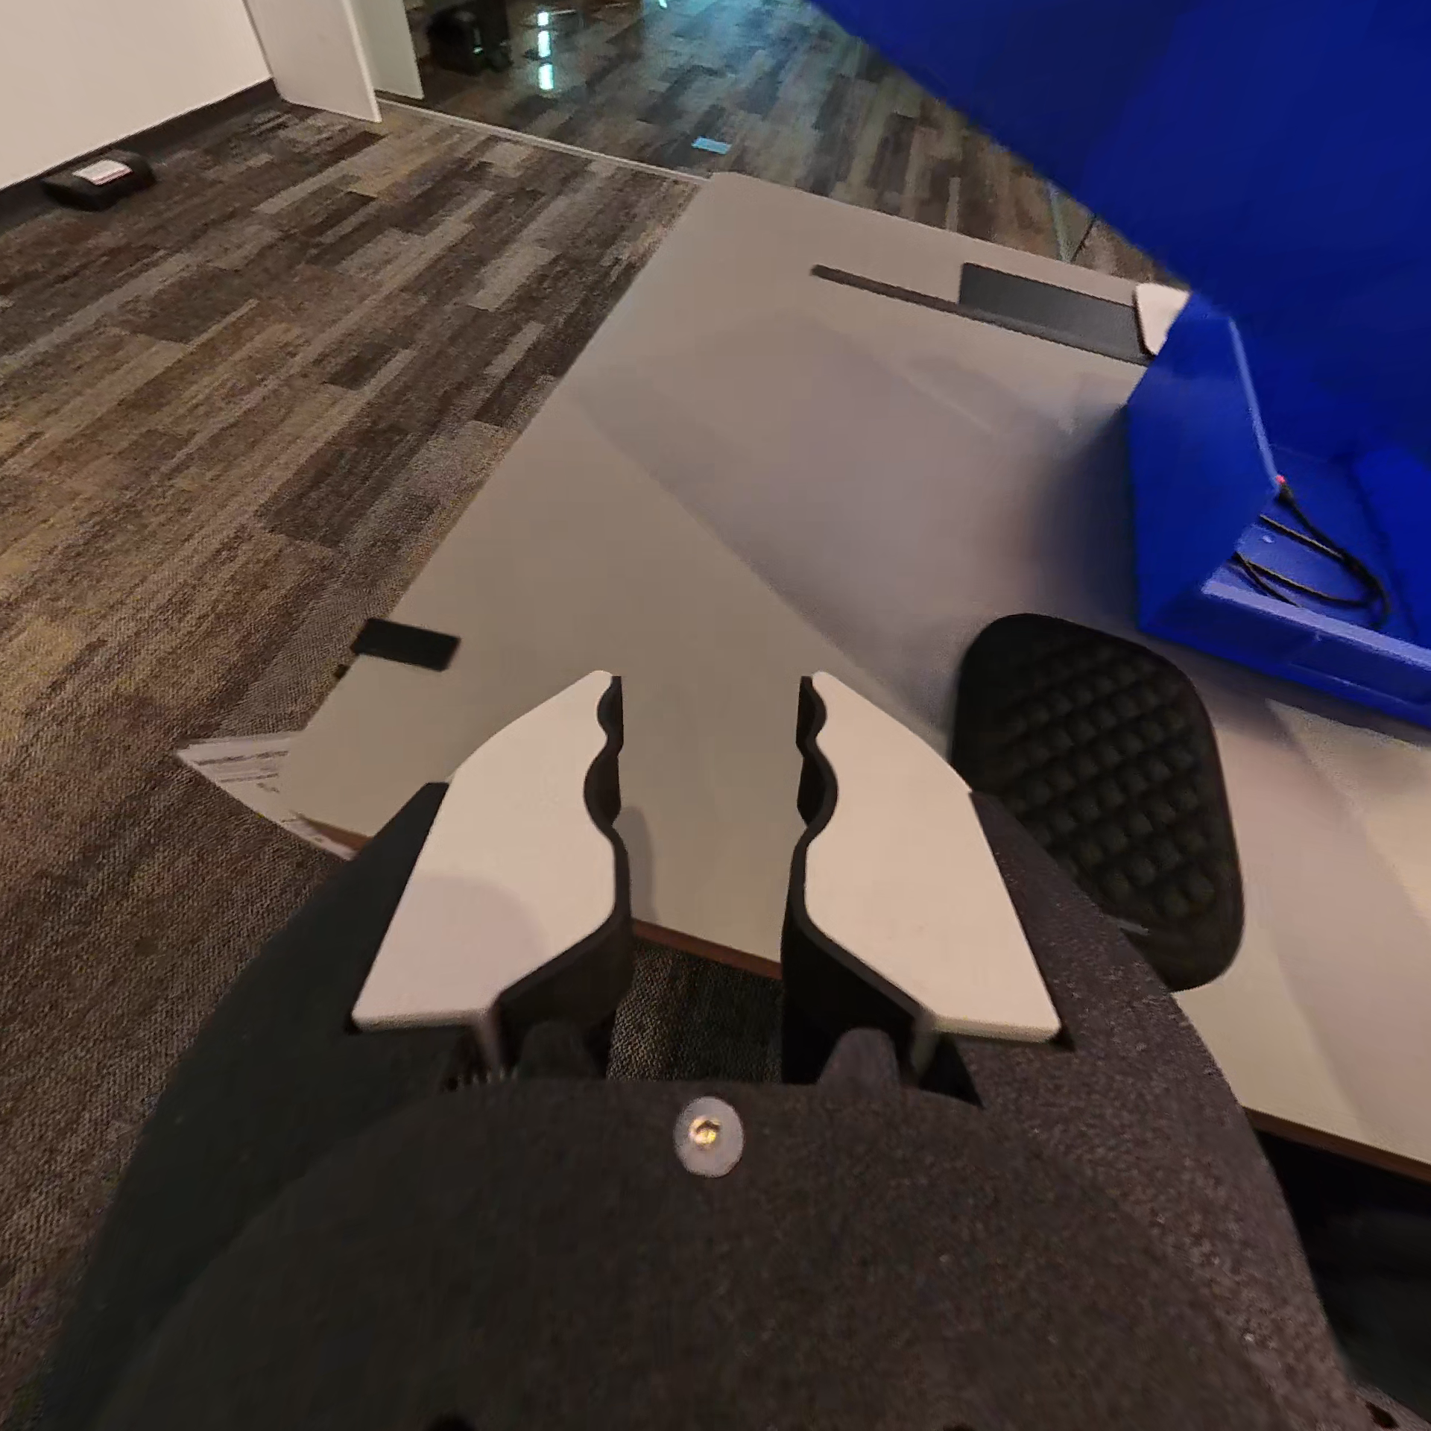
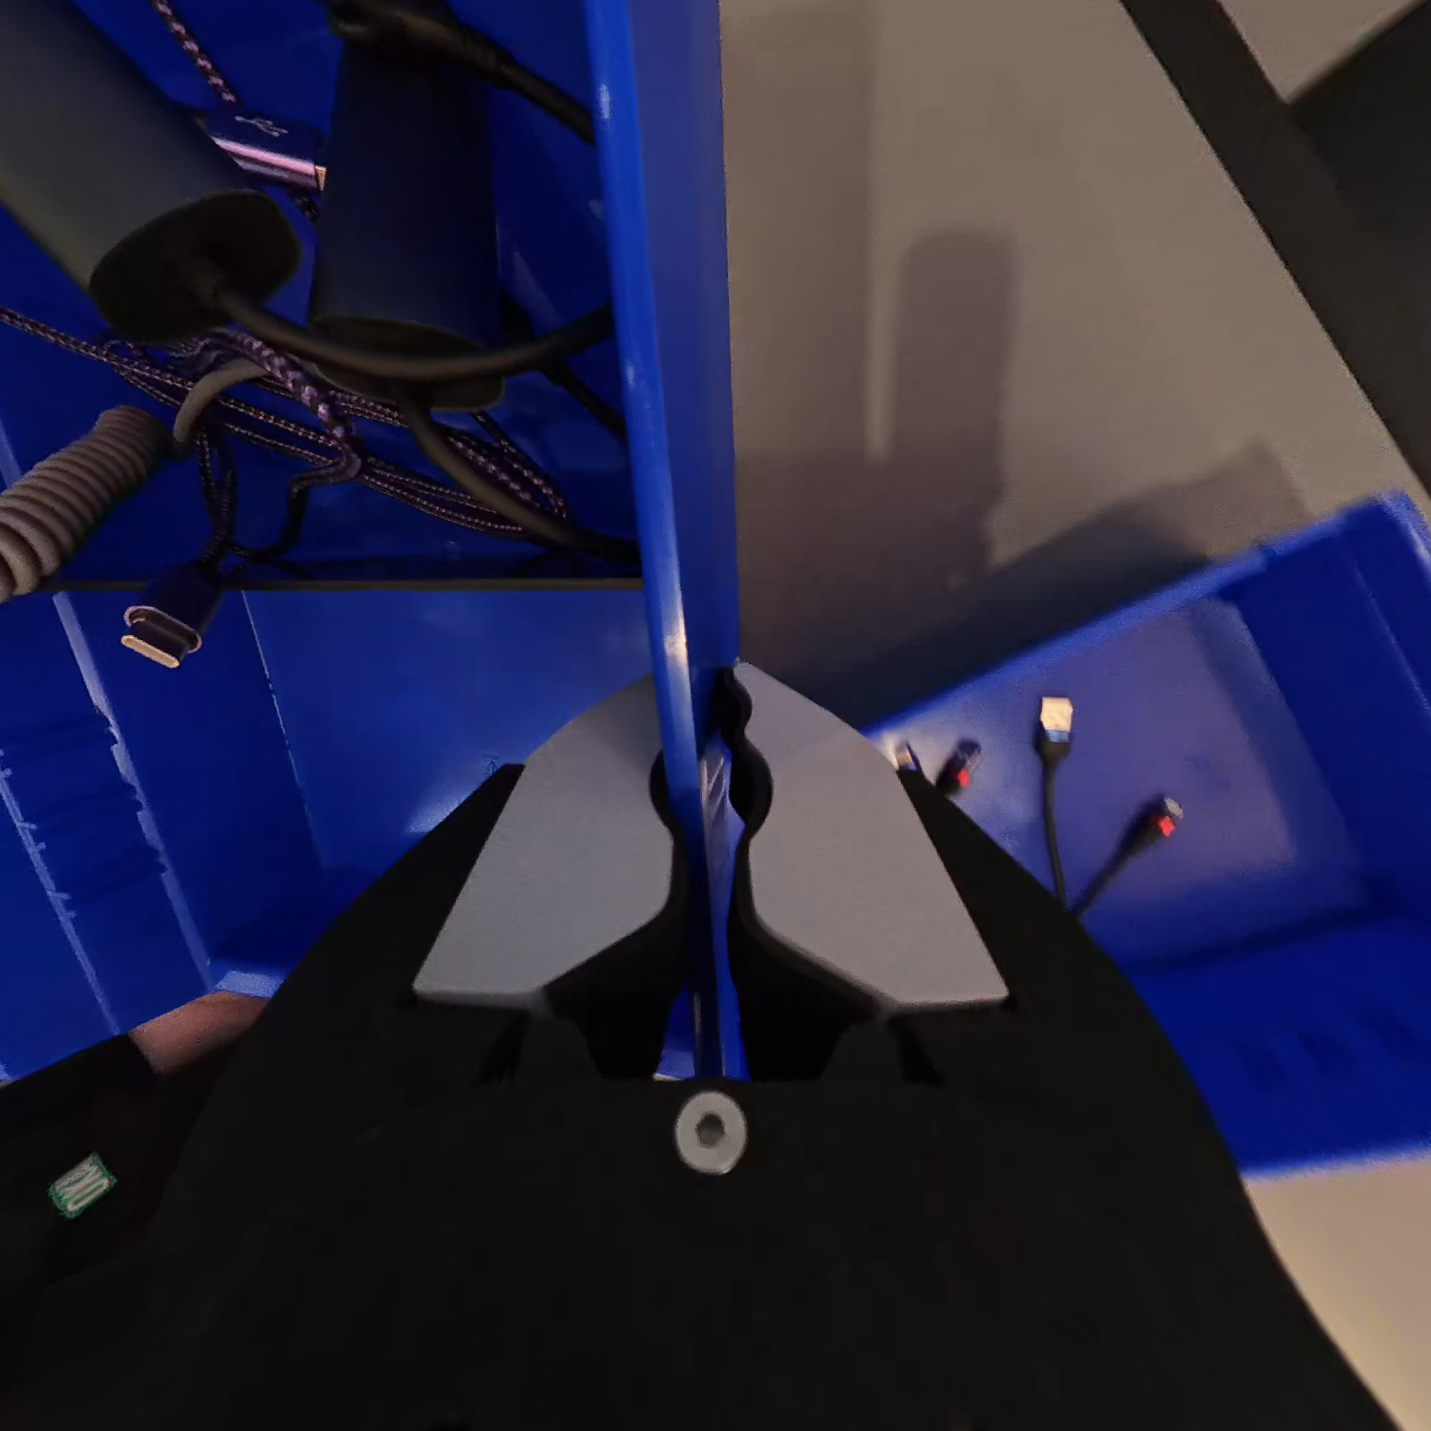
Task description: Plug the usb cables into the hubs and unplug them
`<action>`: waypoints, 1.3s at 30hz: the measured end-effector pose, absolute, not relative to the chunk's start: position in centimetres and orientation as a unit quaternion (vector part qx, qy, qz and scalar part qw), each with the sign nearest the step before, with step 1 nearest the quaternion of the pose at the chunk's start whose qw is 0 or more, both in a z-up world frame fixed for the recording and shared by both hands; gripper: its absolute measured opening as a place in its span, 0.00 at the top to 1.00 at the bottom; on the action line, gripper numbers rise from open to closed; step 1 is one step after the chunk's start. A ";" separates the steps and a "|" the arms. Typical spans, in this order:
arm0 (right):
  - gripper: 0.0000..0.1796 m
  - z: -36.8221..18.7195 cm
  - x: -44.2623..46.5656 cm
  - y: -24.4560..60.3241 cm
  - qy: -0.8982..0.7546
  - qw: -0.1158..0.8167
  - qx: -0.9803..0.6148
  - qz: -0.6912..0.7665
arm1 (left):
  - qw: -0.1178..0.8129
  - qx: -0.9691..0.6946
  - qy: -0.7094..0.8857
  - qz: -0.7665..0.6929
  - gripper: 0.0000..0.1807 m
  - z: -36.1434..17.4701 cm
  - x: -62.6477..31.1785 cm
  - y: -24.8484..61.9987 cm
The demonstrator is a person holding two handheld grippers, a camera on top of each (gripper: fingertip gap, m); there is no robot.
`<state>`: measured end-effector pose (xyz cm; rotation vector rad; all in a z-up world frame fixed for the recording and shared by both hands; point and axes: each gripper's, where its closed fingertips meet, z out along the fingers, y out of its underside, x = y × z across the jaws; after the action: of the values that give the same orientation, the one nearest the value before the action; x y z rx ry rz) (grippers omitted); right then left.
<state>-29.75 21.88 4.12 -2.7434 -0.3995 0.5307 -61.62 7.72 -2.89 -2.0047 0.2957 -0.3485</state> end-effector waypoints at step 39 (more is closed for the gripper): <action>0.88 -1.6 -31.6 28.6 -0.129 0.304 -0.932 0.148 | 0.490 -0.857 0.132 -0.085 0.64 -8.0 -50.8 19.2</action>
<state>-31.55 28.56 -1.56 -2.4696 -0.3419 0.3924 -50.75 19.18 -8.05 -2.0823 0.3217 -0.2065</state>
